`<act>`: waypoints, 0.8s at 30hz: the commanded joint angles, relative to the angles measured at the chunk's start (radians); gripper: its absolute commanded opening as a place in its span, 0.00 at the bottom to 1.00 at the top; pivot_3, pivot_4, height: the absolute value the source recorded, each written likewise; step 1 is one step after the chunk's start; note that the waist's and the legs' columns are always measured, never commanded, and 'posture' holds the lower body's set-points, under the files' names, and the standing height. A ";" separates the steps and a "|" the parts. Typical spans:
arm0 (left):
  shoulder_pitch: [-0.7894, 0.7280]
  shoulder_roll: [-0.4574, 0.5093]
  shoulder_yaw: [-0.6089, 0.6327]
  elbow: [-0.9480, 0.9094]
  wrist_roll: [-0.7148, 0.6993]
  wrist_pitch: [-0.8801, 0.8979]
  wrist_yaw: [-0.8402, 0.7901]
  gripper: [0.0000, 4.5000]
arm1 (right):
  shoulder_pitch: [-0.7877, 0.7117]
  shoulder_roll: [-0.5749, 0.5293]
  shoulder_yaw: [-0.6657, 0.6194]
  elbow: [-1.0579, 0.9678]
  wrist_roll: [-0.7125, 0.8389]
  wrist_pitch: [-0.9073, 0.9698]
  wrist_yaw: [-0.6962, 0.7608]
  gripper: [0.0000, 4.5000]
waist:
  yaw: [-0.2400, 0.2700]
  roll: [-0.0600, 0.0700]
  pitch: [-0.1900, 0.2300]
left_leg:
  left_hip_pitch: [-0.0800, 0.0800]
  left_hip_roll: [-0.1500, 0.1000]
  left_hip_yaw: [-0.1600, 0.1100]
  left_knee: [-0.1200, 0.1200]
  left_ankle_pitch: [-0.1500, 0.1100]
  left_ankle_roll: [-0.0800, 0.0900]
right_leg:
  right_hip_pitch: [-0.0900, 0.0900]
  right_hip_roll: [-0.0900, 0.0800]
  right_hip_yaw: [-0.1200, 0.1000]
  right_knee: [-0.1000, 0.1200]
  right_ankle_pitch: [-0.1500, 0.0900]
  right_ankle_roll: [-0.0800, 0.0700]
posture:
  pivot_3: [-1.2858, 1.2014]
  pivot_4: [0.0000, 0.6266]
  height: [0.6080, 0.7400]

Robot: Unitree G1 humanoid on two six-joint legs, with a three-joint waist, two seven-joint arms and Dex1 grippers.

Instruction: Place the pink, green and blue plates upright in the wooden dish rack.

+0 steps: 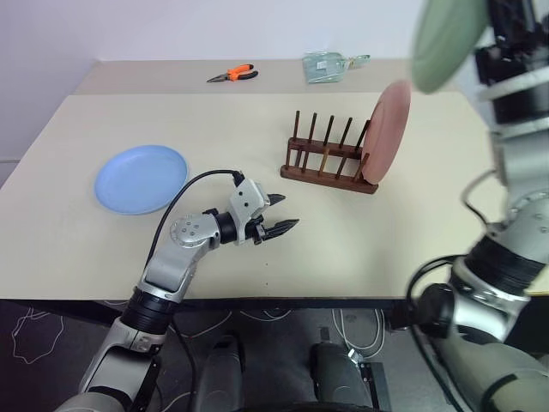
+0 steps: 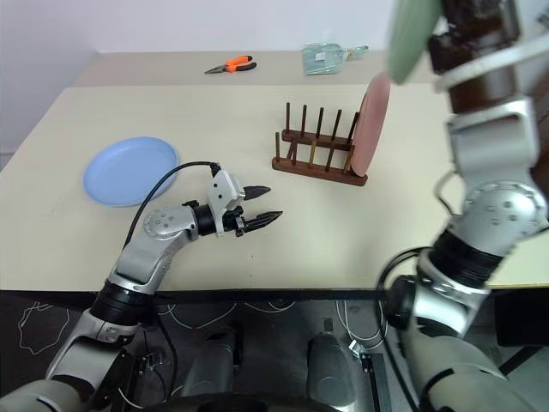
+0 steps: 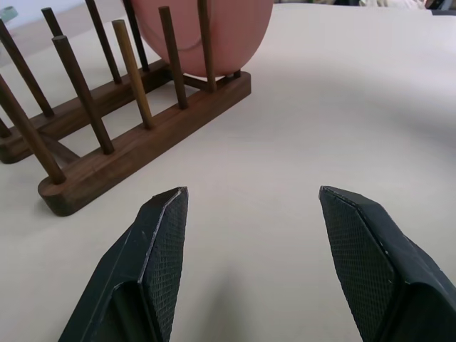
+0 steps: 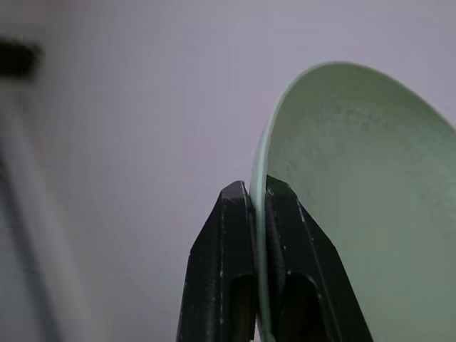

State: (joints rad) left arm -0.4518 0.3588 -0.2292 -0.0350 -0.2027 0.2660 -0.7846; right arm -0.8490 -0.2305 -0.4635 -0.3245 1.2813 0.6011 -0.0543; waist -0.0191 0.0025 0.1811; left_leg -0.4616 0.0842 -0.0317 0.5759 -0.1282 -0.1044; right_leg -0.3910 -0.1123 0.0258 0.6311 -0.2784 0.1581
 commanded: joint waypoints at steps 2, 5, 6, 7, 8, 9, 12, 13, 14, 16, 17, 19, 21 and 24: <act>-0.006 0.008 0.028 -0.003 0.007 -0.025 0.007 0.67 | -0.008 0.080 0.083 -0.002 0.019 -0.017 -0.127 0.00 | 0.012 0.000 0.000 | -0.002 0.000 0.000 0.000 0.000 0.000 | -0.001 0.000 0.000 0.000 0.000 0.000 | 0.52 0.24 1.00; -0.008 0.011 0.031 0.000 0.010 -0.031 0.007 0.67 | 0.005 0.101 0.134 0.055 -0.078 -0.047 -0.134 0.00 | 0.017 0.000 0.000 | -0.003 -0.001 0.000 0.001 0.000 0.000 | -0.001 0.000 0.000 -0.001 0.000 0.000 | 0.52 0.24 1.00; -0.008 0.012 0.032 -0.002 0.009 -0.030 0.008 0.67 | 0.009 0.099 0.146 0.077 -0.114 -0.061 -0.121 0.00 | 0.017 0.000 0.000 | -0.003 -0.001 0.000 0.001 0.000 0.000 | -0.001 0.000 0.000 -0.001 0.000 0.000 | 0.52 0.24 1.00; -0.008 0.013 0.034 -0.004 0.009 -0.030 0.008 0.67 | 0.010 0.097 0.151 0.095 -0.135 -0.070 -0.111 0.00 | 0.017 0.000 0.000 | -0.003 -0.001 0.000 0.001 0.000 0.000 | -0.001 0.000 0.000 -0.001 0.000 0.000 | 0.52 0.24 1.00; -0.007 0.013 0.035 -0.006 0.008 -0.029 0.009 0.67 | 0.010 0.096 0.150 0.108 -0.143 -0.076 -0.105 0.00 | 0.016 0.000 0.000 | -0.002 -0.001 0.000 0.001 0.000 0.000 | -0.001 0.000 0.000 -0.001 0.000 0.000 | 0.52 0.24 1.00; -0.007 0.014 0.035 -0.008 0.008 -0.028 0.009 0.67 | 0.008 0.096 0.150 0.116 -0.149 -0.080 -0.101 0.00 | 0.014 0.000 0.000 | -0.002 -0.001 0.000 0.001 0.000 0.000 | -0.001 0.000 0.000 -0.001 0.000 0.000 | 0.52 0.24 1.00; -0.002 0.015 0.035 -0.014 0.007 -0.027 0.010 0.67 | 0.008 0.090 0.154 0.144 -0.179 -0.078 -0.089 0.00 | 0.007 0.000 0.000 | -0.003 -0.001 0.000 0.000 0.000 0.000 | -0.002 0.000 0.000 -0.001 0.000 0.001 | 0.52 0.24 1.00; 0.000 0.016 0.035 -0.016 0.007 -0.027 0.011 0.67 | 0.010 0.091 0.152 0.156 -0.185 -0.076 -0.090 0.00 | 0.007 0.000 0.000 | -0.002 0.000 0.000 0.000 0.000 0.000 | -0.002 0.000 0.000 0.000 0.000 0.001 | 0.52 0.24 1.00; 0.002 0.015 0.035 -0.017 0.007 -0.026 0.012 0.67 | 0.012 0.091 0.151 0.168 -0.198 -0.079 -0.090 0.00 | 0.006 0.000 0.000 | -0.002 0.000 0.000 -0.001 0.000 0.000 | -0.002 0.000 0.000 0.000 0.001 0.002 | 0.52 0.24 1.00; 0.005 0.014 0.034 -0.022 0.005 -0.024 0.012 0.67 | 0.018 0.091 0.152 0.194 -0.221 -0.079 -0.085 0.00 | 0.004 0.000 0.000 | -0.002 0.000 0.000 -0.001 0.000 0.000 | -0.002 0.000 0.000 0.000 0.001 0.002 | 0.52 0.24 1.00; 0.006 0.014 0.033 -0.025 0.004 -0.023 0.012 0.67 | 0.019 0.091 0.154 0.207 -0.234 -0.079 -0.082 0.00 | 0.005 0.000 0.000 | -0.002 0.000 0.000 -0.001 0.000 0.000 | -0.002 0.000 0.000 0.000 0.001 0.002 | 0.52 0.24 1.00; 0.007 0.010 0.035 -0.029 -0.002 -0.023 0.010 0.67 | 0.015 0.094 0.152 0.248 -0.244 -0.068 -0.075 0.00 | 0.005 0.000 0.000 | -0.002 0.000 0.000 0.000 0.000 0.000 | -0.002 0.000 0.000 0.000 0.001 0.001 | 0.52 0.24 1.00; 0.008 0.008 0.035 -0.029 -0.004 -0.025 0.010 0.67 | 0.006 0.097 0.152 0.297 -0.253 -0.056 -0.061 0.00 | 0.005 0.000 0.000 | -0.002 0.000 0.000 0.000 0.000 0.000 | -0.002 0.000 0.000 0.000 0.001 0.001 | 0.52 0.24 1.00; 0.006 0.009 0.034 -0.027 0.000 -0.028 0.012 0.67 | -0.015 0.087 0.160 0.363 -0.289 -0.047 -0.045 0.15 | 0.005 0.000 0.000 | -0.002 0.000 0.000 0.000 0.000 0.000 | -0.002 0.000 0.000 0.000 0.001 0.001 | 0.52 0.24 1.00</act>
State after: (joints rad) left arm -0.4440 0.3696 -0.2128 -0.0234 -0.1990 0.2539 -0.7758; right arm -0.8258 -0.1361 -0.3085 0.0419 1.0046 0.5571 -0.1203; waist -0.0141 0.0027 0.1812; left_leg -0.4641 0.0838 -0.0314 0.5754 -0.1281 -0.1043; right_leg -0.3931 -0.1123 0.0258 0.6307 -0.2777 0.1594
